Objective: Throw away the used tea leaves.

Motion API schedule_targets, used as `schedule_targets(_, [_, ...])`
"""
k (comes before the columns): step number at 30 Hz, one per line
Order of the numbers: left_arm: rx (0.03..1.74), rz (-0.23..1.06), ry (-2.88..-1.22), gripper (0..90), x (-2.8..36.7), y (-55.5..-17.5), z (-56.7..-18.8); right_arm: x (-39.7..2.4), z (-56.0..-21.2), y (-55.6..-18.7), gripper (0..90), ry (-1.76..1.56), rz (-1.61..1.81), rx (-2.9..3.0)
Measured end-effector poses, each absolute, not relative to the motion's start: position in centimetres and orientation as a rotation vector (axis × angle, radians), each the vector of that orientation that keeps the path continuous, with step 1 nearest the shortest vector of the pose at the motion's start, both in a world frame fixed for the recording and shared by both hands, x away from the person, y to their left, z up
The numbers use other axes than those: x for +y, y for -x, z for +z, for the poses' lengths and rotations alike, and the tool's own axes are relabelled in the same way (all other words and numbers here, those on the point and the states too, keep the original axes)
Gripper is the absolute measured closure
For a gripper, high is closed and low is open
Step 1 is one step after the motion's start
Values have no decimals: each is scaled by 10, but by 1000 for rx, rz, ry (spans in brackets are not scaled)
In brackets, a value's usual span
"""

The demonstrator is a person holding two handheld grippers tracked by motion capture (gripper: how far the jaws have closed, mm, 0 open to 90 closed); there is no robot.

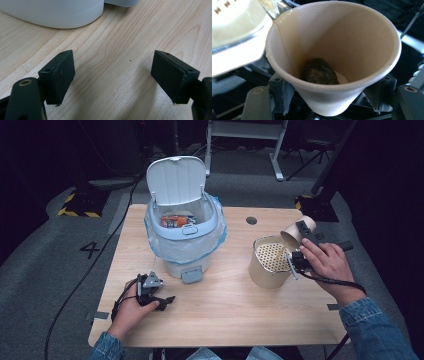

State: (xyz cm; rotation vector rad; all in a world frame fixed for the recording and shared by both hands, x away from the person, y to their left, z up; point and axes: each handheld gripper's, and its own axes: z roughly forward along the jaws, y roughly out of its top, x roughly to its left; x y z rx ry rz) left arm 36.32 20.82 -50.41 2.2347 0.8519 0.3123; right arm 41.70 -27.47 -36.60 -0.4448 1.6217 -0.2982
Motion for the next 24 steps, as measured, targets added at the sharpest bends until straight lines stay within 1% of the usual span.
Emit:
schedule_targets(4, [852,312,-2235,198,208,-363,-504,-270,-366,-414,329,534,-410,1521])
schedule_targets(10, [852,313,-2235,198,208,-363,-504,-263,-375,-410,330,678,-568,1376])
schedule_targets(16, [852,313,-2235,198,208,-363,-504,-259,-377,-407,330,745,-654,1300])
schedule_targets(24, [856,312,-2231,198,208,-363,-504,-257,-372,-408,329,742,-658,1306])
